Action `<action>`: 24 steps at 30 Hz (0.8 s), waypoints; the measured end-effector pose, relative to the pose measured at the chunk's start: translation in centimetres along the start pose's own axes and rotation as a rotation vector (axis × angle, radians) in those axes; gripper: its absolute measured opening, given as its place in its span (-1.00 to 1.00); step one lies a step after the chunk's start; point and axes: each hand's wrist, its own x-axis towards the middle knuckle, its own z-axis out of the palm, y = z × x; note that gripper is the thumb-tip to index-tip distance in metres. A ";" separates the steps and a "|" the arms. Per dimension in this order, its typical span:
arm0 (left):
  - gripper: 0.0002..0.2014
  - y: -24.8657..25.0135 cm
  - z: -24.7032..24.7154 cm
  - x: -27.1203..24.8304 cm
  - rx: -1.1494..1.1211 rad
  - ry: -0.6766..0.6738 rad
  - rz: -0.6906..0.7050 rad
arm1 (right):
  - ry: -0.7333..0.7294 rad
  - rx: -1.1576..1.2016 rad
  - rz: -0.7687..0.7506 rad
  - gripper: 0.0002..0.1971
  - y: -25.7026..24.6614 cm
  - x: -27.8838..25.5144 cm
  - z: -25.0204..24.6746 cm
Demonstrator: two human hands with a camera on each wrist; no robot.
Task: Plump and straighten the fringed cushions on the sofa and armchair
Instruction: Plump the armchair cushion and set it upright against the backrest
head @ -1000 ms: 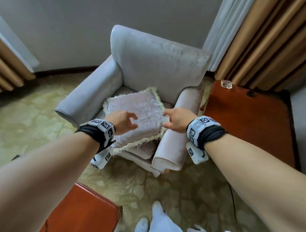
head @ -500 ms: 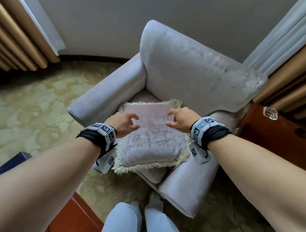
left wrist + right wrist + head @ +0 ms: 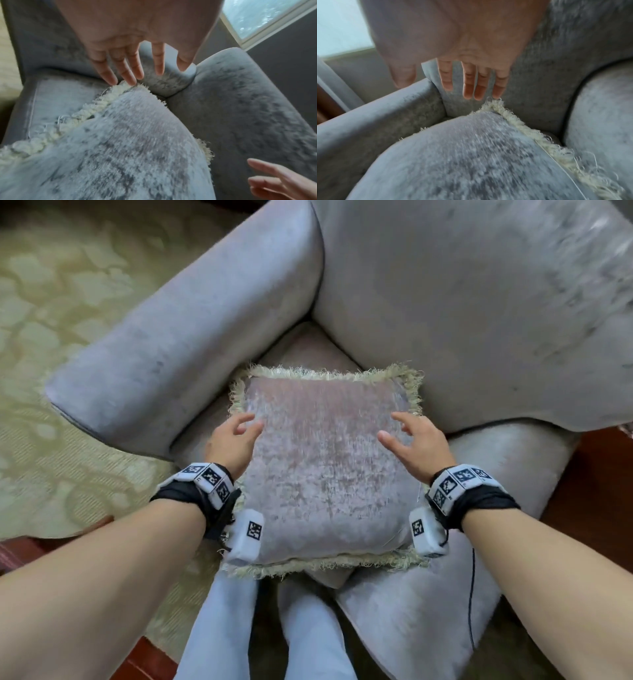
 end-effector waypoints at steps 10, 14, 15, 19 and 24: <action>-0.33 -6.9 6.8 7.8 -0.033 0.020 -0.097 | 0.063 0.190 0.226 -0.19 7.7 6.9 8.3; -0.19 -7.7 8.6 9.4 -0.019 0.008 -0.071 | 0.062 0.315 0.265 -0.14 10.3 8.2 10.4; -0.18 -7.8 9.0 9.8 -0.025 0.011 -0.054 | 0.058 0.323 0.265 -0.14 10.7 8.4 10.7; -0.11 -8.0 9.7 10.7 -0.046 0.017 0.013 | 0.042 0.355 0.241 -0.12 11.6 8.8 11.7; -0.10 -8.2 10.2 10.5 -0.065 0.031 0.063 | 0.021 0.326 0.242 -0.19 12.3 9.1 12.1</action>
